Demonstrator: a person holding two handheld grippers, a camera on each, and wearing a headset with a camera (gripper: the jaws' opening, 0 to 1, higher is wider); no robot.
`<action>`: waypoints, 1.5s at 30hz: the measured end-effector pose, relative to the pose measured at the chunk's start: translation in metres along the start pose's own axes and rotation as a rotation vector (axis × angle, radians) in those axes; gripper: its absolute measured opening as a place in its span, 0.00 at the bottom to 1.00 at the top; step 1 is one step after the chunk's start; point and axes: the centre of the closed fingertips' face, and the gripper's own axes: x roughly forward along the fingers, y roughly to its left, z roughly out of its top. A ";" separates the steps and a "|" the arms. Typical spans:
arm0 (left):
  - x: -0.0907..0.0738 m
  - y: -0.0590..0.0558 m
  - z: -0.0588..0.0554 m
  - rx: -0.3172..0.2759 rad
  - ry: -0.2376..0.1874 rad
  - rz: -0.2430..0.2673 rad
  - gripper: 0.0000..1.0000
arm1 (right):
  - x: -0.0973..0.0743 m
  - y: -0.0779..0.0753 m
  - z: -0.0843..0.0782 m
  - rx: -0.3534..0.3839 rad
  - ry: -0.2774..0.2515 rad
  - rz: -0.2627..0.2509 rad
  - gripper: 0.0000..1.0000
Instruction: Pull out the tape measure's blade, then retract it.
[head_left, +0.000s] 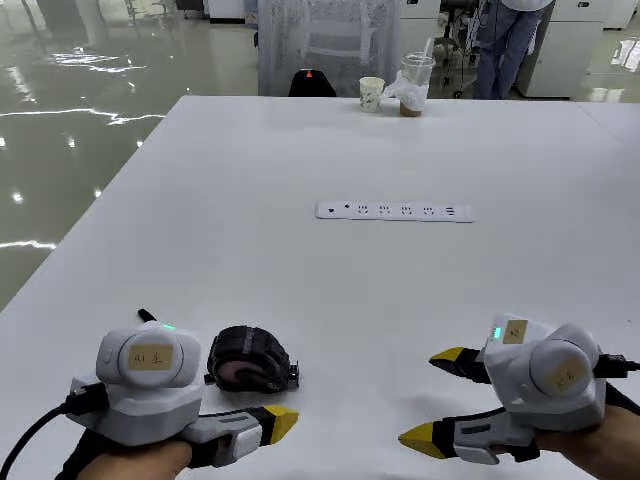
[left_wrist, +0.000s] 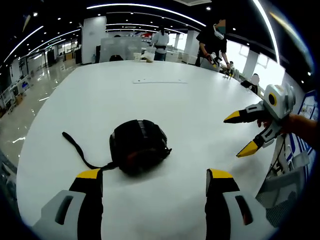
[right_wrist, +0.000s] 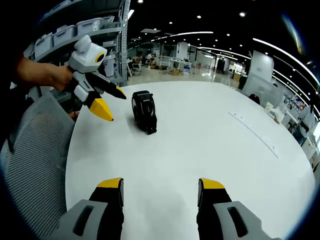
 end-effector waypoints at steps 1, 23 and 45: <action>-0.001 0.000 -0.001 0.002 0.000 -0.002 0.81 | -0.001 0.000 0.000 0.008 -0.003 -0.005 0.58; -0.023 -0.018 -0.009 0.082 -0.083 -0.042 0.86 | -0.025 0.025 0.010 0.198 -0.140 -0.118 0.74; -0.054 -0.039 -0.014 0.127 -0.143 -0.080 0.99 | -0.043 0.058 0.019 0.318 -0.223 -0.184 0.90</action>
